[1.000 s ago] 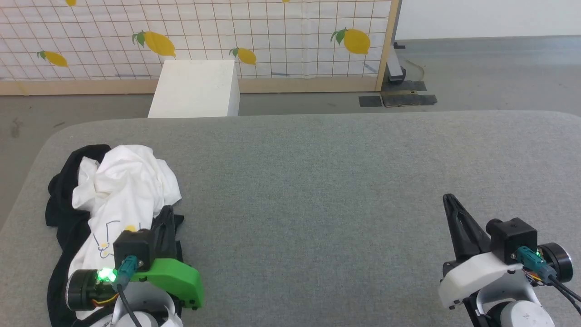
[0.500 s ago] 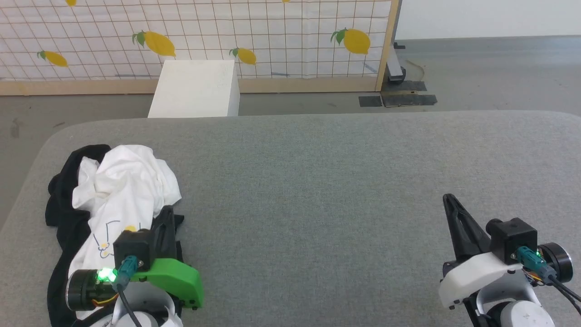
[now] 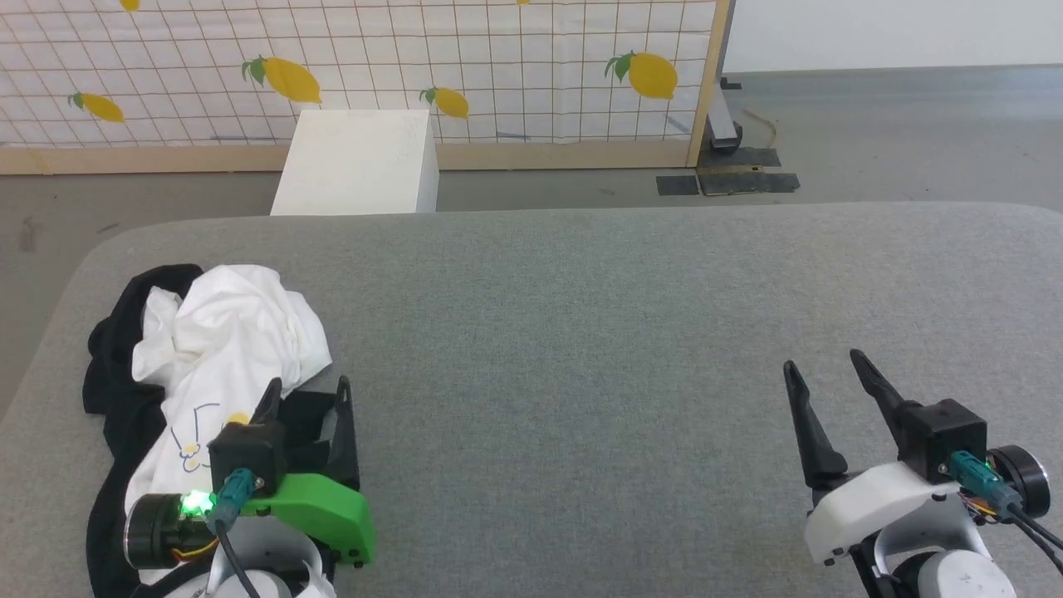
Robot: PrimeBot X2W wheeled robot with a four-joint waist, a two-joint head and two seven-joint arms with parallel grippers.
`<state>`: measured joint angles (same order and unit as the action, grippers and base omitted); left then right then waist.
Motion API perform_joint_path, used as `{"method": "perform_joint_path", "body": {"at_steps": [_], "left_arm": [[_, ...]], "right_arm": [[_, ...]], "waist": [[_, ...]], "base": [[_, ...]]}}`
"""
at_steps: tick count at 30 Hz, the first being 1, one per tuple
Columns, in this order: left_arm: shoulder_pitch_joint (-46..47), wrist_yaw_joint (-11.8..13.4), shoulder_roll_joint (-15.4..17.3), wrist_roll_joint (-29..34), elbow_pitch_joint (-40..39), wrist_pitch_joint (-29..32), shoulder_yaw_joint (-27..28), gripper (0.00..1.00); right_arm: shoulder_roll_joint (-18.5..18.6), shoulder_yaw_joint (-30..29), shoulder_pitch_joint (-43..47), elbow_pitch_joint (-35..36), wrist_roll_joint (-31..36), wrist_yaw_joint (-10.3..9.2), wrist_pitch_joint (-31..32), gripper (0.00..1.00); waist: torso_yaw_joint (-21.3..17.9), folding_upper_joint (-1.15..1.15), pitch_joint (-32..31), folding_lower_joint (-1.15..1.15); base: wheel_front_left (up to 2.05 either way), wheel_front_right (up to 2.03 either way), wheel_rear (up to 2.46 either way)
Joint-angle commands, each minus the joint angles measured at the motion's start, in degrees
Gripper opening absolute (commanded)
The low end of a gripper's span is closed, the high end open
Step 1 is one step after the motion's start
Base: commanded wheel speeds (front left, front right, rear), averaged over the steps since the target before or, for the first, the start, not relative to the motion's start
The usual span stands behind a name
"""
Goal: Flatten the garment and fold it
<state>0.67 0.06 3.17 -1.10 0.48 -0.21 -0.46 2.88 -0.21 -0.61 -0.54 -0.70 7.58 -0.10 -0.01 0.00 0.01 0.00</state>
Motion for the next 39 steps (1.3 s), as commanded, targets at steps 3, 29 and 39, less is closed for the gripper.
{"method": "perform_joint_path", "body": {"at_steps": [3,29,39], "left_arm": [[0.03,0.00,-0.02,-0.47,0.64,-0.89,-0.13,1.00],[-0.29,0.50,-0.07,-2.75,2.23,-3.95,0.74,1.00],[-0.55,0.85,-0.10,-3.86,2.58,-5.15,0.83,1.00]], "right_arm": [[0.00,-0.54,0.50,-0.47,-1.17,-0.01,-0.93,1.00],[0.00,-1.15,1.55,-2.09,-3.91,-0.02,-4.00,1.00],[0.00,-1.09,1.99,-2.89,-4.87,-0.03,-5.21,1.00]], "waist": [[0.00,0.00,0.00,0.00],[5.08,0.00,0.01,0.00],[8.72,0.00,0.03,0.00]], "base": [[0.00,0.00,0.00],[0.00,0.00,0.00],[0.00,0.00,0.00]]}}
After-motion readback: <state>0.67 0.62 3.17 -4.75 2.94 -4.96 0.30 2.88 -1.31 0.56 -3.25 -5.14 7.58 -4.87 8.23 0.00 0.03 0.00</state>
